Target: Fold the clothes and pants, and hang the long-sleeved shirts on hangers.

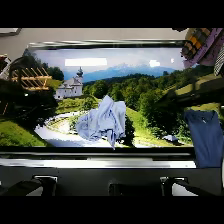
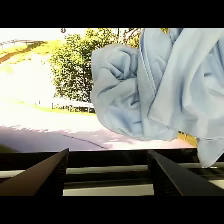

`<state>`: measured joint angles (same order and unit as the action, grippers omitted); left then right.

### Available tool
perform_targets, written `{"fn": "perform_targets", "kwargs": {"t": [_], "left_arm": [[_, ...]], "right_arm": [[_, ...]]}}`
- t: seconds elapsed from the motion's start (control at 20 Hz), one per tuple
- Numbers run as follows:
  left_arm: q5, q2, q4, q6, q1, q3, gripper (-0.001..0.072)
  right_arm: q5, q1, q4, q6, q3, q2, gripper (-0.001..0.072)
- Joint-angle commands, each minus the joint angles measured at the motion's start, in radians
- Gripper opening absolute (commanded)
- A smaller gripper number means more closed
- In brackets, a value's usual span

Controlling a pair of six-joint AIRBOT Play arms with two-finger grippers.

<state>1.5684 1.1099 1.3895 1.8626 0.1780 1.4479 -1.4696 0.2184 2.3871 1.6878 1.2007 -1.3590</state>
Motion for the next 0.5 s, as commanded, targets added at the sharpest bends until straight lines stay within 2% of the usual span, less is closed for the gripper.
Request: {"fn": "perform_targets", "kwargs": {"t": [0.0,0.2,0.45], "left_arm": [[-0.054,-0.077,-0.113,-0.010,-0.093,-0.089,0.0538],[-0.093,-0.066,-0.152,-0.028,-0.098,-0.105,0.0538],[-0.146,-0.064,-0.152,-0.030,-0.098,-0.105,0.0538]], "right_arm": [[0.165,-0.124,0.055,0.055,-0.180,-0.072,0.0360],[0.349,-0.268,0.057,0.029,-0.311,-0.076,0.0359],[0.432,-0.410,0.060,-0.062,-0.320,-0.148,0.0358]]}}
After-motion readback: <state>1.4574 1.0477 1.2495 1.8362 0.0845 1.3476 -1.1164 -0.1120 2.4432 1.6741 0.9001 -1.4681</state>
